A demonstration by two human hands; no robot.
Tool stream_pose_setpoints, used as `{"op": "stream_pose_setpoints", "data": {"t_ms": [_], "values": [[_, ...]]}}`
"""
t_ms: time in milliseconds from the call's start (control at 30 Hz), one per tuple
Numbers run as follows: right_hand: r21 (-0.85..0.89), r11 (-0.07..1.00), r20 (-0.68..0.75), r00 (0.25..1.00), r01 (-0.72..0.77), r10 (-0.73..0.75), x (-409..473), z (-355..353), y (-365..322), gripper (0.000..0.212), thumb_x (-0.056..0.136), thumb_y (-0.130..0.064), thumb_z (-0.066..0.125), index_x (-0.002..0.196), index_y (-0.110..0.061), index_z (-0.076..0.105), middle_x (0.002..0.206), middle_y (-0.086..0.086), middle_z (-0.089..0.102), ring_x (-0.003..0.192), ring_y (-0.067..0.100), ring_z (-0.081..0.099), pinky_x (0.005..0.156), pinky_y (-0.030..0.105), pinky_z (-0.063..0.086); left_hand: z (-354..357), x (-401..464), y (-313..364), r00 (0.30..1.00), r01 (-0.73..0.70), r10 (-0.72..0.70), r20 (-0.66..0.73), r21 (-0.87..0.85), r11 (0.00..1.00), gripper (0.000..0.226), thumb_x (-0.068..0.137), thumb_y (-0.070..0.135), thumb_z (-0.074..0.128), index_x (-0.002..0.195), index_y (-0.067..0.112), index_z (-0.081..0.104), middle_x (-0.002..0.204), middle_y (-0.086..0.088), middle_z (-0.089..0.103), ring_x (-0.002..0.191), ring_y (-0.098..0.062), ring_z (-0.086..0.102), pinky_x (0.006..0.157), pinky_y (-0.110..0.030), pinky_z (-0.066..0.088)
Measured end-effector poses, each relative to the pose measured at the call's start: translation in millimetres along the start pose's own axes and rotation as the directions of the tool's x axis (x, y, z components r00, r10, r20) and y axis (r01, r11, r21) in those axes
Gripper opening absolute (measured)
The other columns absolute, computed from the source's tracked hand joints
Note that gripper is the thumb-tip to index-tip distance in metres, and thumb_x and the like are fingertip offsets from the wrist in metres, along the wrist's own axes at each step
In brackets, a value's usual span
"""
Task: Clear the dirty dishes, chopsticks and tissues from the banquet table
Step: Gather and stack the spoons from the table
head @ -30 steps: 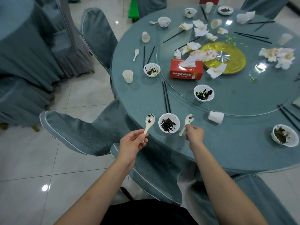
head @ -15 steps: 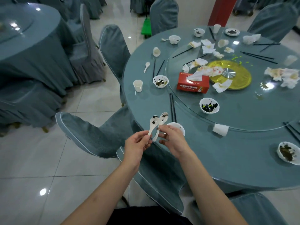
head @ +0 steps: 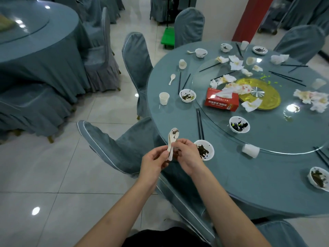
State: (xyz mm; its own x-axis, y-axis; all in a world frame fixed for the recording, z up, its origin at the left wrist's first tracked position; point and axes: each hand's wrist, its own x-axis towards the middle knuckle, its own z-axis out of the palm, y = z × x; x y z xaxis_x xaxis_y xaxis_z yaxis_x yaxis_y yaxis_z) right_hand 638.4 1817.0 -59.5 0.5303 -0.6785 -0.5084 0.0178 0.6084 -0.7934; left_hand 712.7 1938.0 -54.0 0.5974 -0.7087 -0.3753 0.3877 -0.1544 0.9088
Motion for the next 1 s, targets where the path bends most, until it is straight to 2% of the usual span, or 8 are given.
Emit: {"op": "stream_pose_setpoints", "data": {"t_ms": [133, 233, 300, 400, 500, 633, 800, 1000], "values": [[0.023, 1.0, 0.022, 1.0, -0.012, 0.012, 0, 43, 10, 0.034, 0.091, 0.007, 0.062, 0.123, 0.002, 0.052, 0.085, 0.016, 0.07, 0.07, 0.023, 0.068, 0.068, 0.034, 0.056, -40, 1, 15, 1.0, 0.0, 0.0, -0.001, -0.03, 1.0, 0.022, 0.1, 0.01, 0.063, 0.117, 0.019, 0.076, 0.106, -0.003, 0.078, 0.088, -0.013, 0.066, 0.08, -0.034, 0.051], [0.04, 0.999, 0.03, 0.999, -0.021, 0.02, 0, 81, 18, 0.036, 0.091, 0.008, 0.061, 0.125, 0.003, 0.053, 0.085, 0.016, 0.069, 0.071, 0.023, 0.067, 0.066, 0.032, 0.057, -75, 1, 29, 1.0, -0.008, 0.007, -0.003, -0.068, 0.998, 0.022, 0.101, 0.009, 0.062, 0.116, 0.018, 0.075, 0.097, 0.0, 0.077, 0.073, -0.006, 0.059, 0.068, -0.024, 0.048], [0.052, 0.998, 0.049, 0.998, -0.027, 0.025, 0, 107, 23, 0.031, 0.091, 0.008, 0.06, 0.121, 0.002, 0.056, 0.083, 0.015, 0.067, 0.07, 0.022, 0.066, 0.064, 0.031, 0.057, -99, 2, 38, 1.0, -0.011, 0.012, 0.009, -0.077, 0.997, 0.022, 0.101, 0.01, 0.062, 0.116, 0.019, 0.075, 0.095, 0.0, 0.076, 0.069, -0.002, 0.057, 0.066, -0.022, 0.046], [0.044, 0.999, 0.078, 0.997, -0.03, 0.026, 1, 146, 31, 0.024, 0.093, 0.006, 0.06, 0.116, 0.001, 0.058, 0.084, 0.015, 0.067, 0.069, 0.021, 0.067, 0.066, 0.031, 0.057, -138, 6, 50, 0.999, -0.026, 0.028, 0.02, -0.077, 0.997, 0.022, 0.1, 0.011, 0.063, 0.114, 0.022, 0.076, 0.1, -0.001, 0.077, 0.078, -0.006, 0.061, 0.073, -0.029, 0.048], [0.038, 0.999, 0.078, 0.997, -0.011, 0.008, -1, 187, 43, 0.028, 0.092, 0.006, 0.062, 0.119, 0.0, 0.056, 0.081, 0.012, 0.069, 0.067, 0.019, 0.067, 0.064, 0.03, 0.056, -178, 7, 61, 0.999, -0.038, 0.041, 0.025, -0.112, 0.993, 0.022, 0.1, 0.01, 0.064, 0.114, 0.021, 0.076, 0.105, -0.005, 0.077, 0.089, -0.015, 0.065, 0.079, -0.033, 0.05], [0.029, 1.0, 0.078, 0.997, -0.002, -0.001, -6, 238, 62, 0.038, 0.092, 0.007, 0.063, 0.128, 0.004, 0.054, 0.082, 0.012, 0.069, 0.068, 0.02, 0.066, 0.065, 0.03, 0.055, -229, 7, 73, 0.998, -0.048, 0.052, 0.031, -0.105, 0.993, 0.02, 0.099, 0.013, 0.066, 0.113, 0.022, 0.076, 0.102, -0.005, 0.077, 0.089, -0.016, 0.067, 0.081, -0.031, 0.053], [-0.004, 1.0, 0.077, 0.997, 0.002, -0.001, -9, 287, 82, 0.04, 0.092, 0.008, 0.063, 0.13, 0.006, 0.051, 0.082, 0.014, 0.069, 0.068, 0.021, 0.065, 0.064, 0.031, 0.054, -280, 8, 81, 0.998, -0.046, 0.05, 0.025, -0.123, 0.991, 0.02, 0.095, 0.01, 0.07, 0.111, 0.02, 0.076, 0.101, -0.008, 0.078, 0.087, -0.015, 0.069, 0.078, -0.028, 0.052], [-0.082, 0.996, 0.044, 0.999, 0.024, -0.021, 10, 332, 89, 0.037, 0.09, 0.005, 0.066, 0.126, 0.002, 0.056, 0.092, 0.017, 0.073, 0.073, 0.021, 0.066, 0.069, 0.031, 0.054, -326, 25, 96, 0.998, -0.058, 0.056, -0.018, -0.141, 0.988, 0.021, 0.097, 0.008, 0.067, 0.115, 0.016, 0.075, 0.1, -0.007, 0.078, 0.083, -0.012, 0.069, 0.074, -0.024, 0.053]]}}
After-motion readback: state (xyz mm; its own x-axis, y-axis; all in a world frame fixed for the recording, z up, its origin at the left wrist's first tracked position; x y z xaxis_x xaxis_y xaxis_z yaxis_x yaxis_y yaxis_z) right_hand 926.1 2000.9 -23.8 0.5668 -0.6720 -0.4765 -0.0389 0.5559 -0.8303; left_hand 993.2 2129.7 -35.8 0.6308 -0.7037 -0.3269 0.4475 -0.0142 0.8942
